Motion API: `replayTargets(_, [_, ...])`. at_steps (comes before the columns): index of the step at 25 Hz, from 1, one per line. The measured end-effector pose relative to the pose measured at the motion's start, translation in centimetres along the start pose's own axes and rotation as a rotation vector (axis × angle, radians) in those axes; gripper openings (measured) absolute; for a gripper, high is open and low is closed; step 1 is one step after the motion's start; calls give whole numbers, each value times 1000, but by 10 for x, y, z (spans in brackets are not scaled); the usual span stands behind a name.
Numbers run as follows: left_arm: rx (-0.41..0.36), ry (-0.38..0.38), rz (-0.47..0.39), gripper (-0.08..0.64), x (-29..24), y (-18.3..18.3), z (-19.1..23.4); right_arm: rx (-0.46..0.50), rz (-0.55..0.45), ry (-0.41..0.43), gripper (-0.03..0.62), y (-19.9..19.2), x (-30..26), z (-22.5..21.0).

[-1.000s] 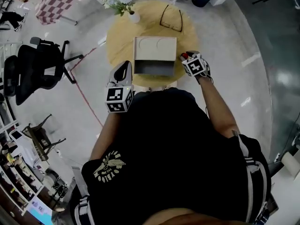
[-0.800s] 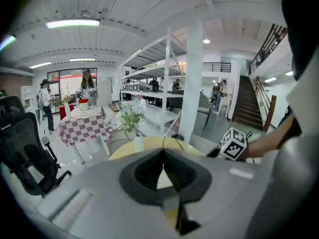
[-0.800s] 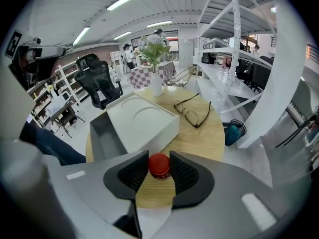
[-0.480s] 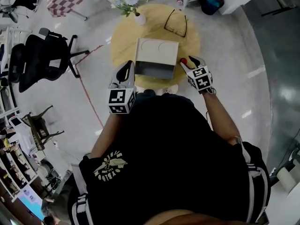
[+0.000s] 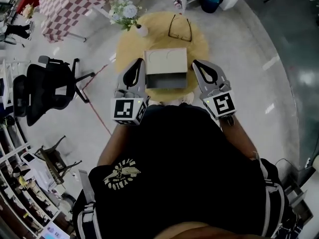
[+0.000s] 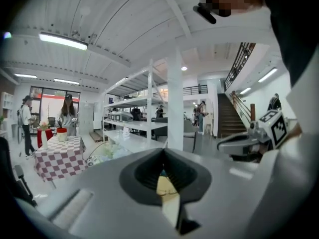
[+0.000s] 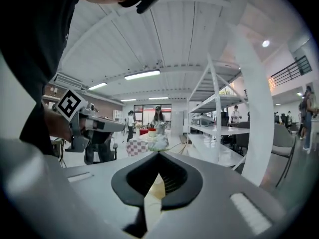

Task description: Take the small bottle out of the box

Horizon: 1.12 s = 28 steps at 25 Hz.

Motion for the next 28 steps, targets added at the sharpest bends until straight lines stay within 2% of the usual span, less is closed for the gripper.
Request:
replayTargets(8, [40,-126,-30,0,3,8,54,24,19,-188,6,28,-22,42])
replayTargets(17, [132,-250,-42,0,18,-6,101,60,37,-326,6,54,-50,87])
replayTargets(23, [179,-288,-33,0,11,-15,97,95,94,-352,6,55,-41,92])
replayTargets(26, [169,-282,-7,0,8,-25,86,130,172,-349,6,42,-31,78])
replayTargets(28, [156,-267,36,0,5,-36,78,187,252,-312,6,26,-25,64])
Point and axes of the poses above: the fingertips, and each gripper's own axes: x backward along the fingers, z to its left, y out of its top, the point moved 8 cm from there along x, backward along the fingers, and after that the axes turned 14 degrees about -z, right-handed, at the moved point
